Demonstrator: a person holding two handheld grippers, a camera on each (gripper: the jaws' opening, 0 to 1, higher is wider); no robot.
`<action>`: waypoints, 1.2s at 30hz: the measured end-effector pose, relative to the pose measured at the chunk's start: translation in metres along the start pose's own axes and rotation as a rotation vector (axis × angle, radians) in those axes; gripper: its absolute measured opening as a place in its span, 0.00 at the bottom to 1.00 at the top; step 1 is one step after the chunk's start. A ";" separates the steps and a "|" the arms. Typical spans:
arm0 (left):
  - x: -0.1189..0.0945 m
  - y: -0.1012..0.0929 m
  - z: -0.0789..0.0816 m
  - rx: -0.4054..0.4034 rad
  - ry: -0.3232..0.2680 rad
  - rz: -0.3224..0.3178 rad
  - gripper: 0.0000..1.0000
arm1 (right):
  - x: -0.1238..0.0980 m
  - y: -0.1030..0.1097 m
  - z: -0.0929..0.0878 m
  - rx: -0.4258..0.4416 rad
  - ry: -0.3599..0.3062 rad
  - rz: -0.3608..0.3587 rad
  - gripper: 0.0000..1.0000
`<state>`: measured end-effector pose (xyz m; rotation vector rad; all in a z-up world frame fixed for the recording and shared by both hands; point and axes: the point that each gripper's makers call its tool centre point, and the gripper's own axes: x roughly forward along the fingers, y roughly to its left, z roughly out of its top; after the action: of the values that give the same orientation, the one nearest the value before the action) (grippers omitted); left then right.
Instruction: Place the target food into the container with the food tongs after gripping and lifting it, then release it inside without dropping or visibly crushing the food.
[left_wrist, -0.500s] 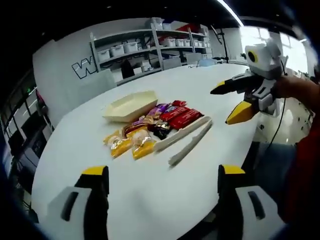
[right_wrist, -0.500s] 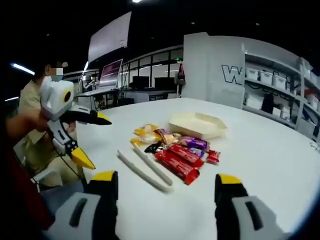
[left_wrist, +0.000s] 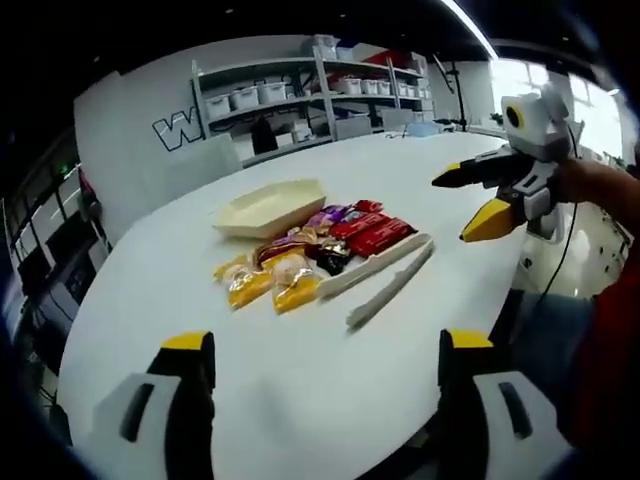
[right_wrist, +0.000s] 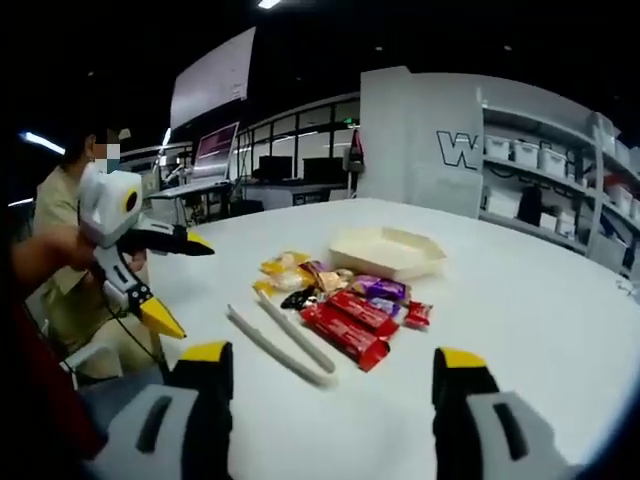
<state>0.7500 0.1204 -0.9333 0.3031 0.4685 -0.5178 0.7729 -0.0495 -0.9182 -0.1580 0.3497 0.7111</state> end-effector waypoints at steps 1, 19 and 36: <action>0.000 0.001 0.001 -0.023 -0.007 0.003 0.92 | 0.000 -0.001 0.000 -0.003 0.001 -0.003 0.83; 0.009 -0.001 0.000 -0.084 -0.038 -0.010 0.90 | 0.003 0.015 -0.011 0.041 0.023 0.063 0.78; 0.016 0.001 -0.003 -0.109 -0.035 -0.007 0.88 | 0.008 0.016 -0.017 0.030 0.043 0.079 0.73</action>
<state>0.7619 0.1161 -0.9437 0.1880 0.4624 -0.5014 0.7638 -0.0374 -0.9378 -0.1321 0.4094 0.7808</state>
